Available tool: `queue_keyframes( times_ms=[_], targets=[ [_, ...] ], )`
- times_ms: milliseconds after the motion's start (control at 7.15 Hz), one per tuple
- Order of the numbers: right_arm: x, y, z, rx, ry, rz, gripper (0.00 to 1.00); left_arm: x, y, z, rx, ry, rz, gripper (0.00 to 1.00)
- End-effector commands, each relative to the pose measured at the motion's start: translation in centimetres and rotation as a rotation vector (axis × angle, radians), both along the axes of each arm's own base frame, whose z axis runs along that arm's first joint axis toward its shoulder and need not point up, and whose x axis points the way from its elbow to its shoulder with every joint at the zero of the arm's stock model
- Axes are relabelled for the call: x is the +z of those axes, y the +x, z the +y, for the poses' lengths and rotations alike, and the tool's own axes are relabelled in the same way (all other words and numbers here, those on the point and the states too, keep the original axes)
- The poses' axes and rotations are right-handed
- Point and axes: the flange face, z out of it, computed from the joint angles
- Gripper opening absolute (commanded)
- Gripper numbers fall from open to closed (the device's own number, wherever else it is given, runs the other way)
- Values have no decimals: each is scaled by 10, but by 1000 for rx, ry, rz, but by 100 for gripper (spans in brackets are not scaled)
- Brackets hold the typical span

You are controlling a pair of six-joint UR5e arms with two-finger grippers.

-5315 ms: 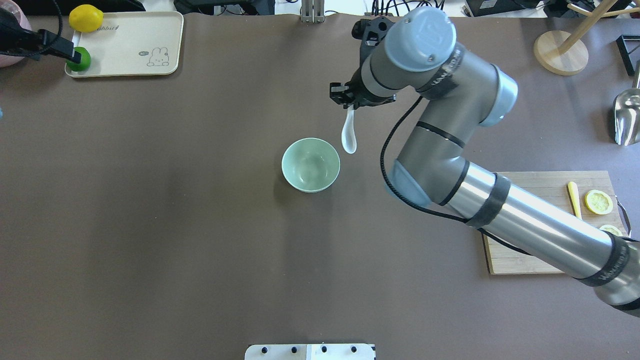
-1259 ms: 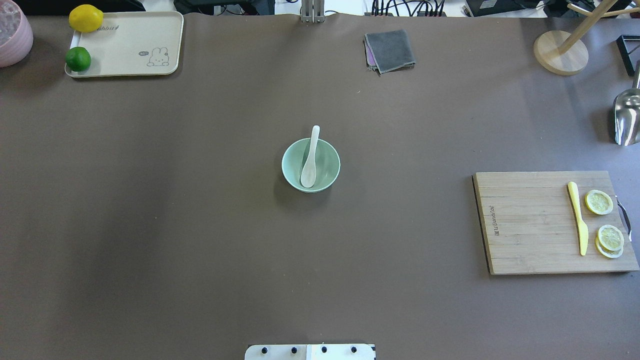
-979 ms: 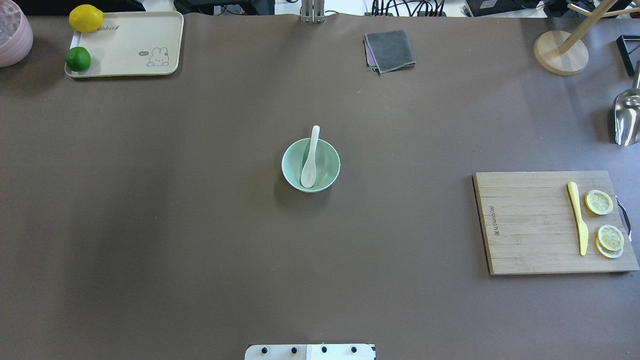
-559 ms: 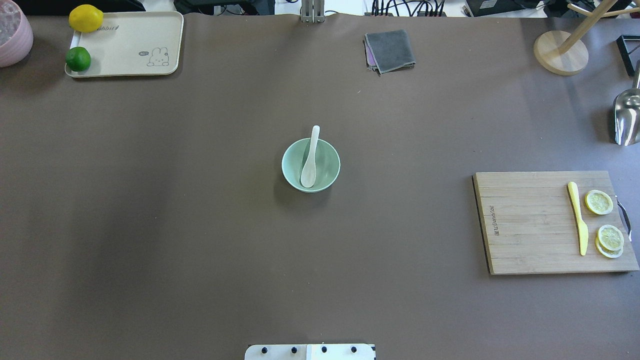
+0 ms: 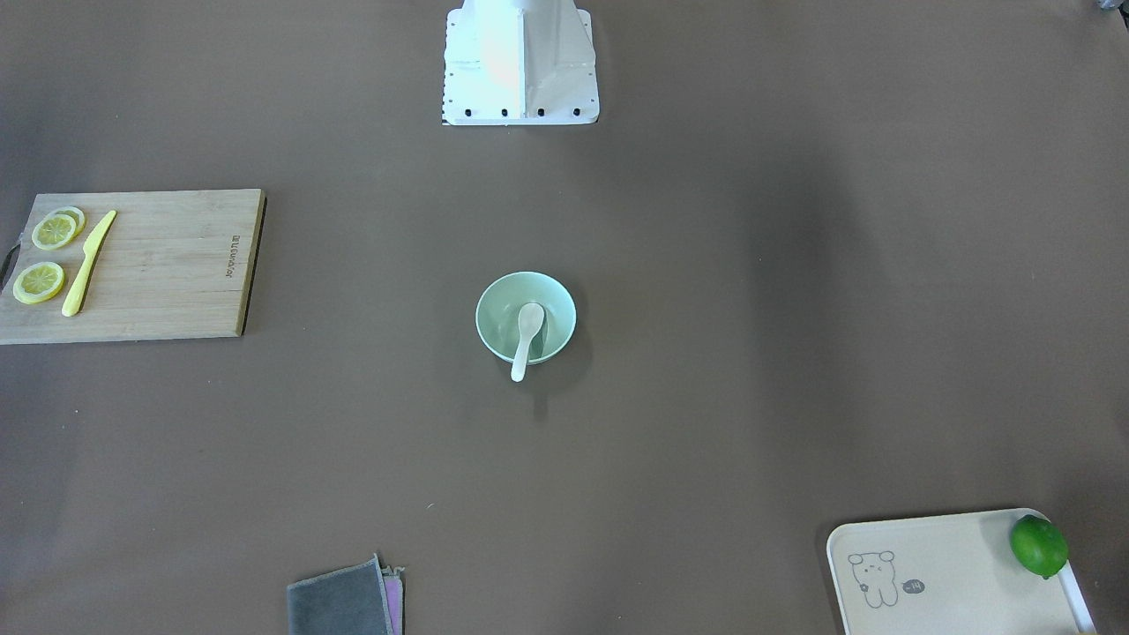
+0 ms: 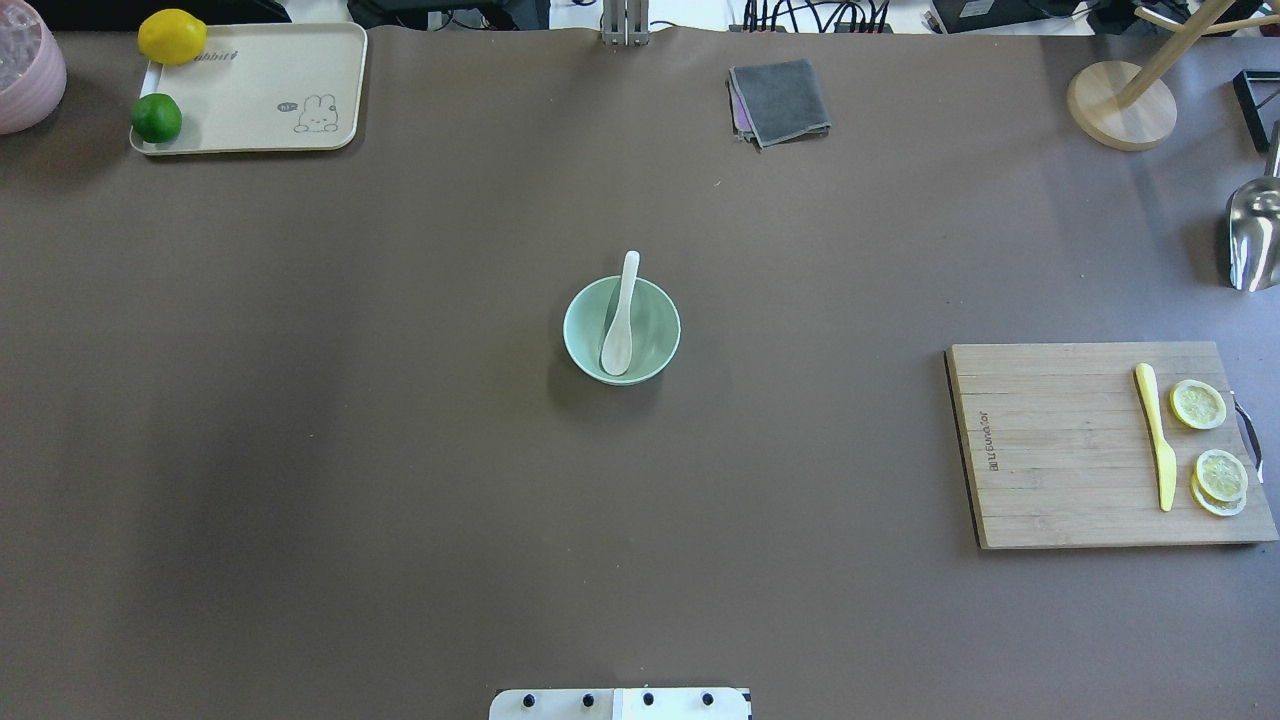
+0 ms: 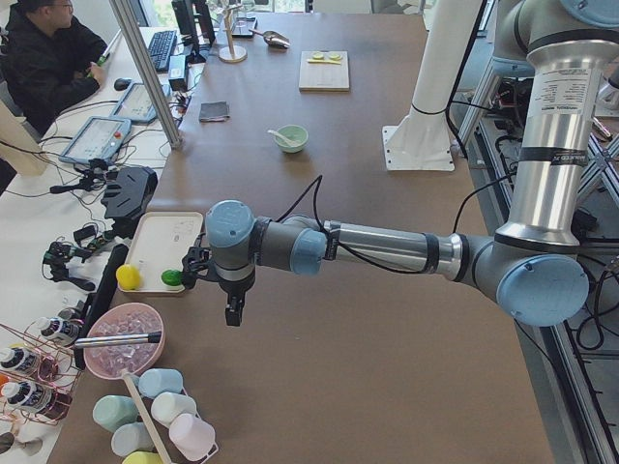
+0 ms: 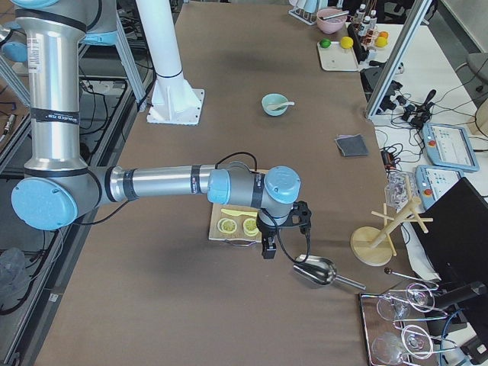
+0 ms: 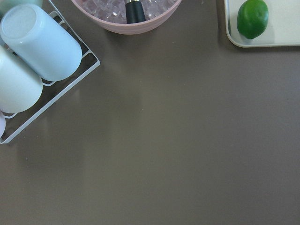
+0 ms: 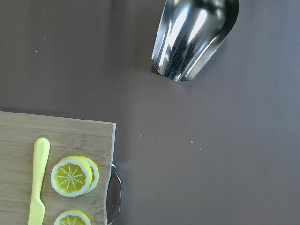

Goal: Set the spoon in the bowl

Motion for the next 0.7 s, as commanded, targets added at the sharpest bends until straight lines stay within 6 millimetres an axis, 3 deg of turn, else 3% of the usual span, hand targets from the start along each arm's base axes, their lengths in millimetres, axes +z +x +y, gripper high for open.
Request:
queue_keyframes(
  times_ms=[0, 559],
  targets=[
    [0, 0, -1, 0, 2, 1, 100, 0, 1, 0, 1, 1, 0, 98],
    [-1, 0, -1, -1, 10, -1, 100, 0, 0, 0, 0, -1, 0, 98]
  ],
)
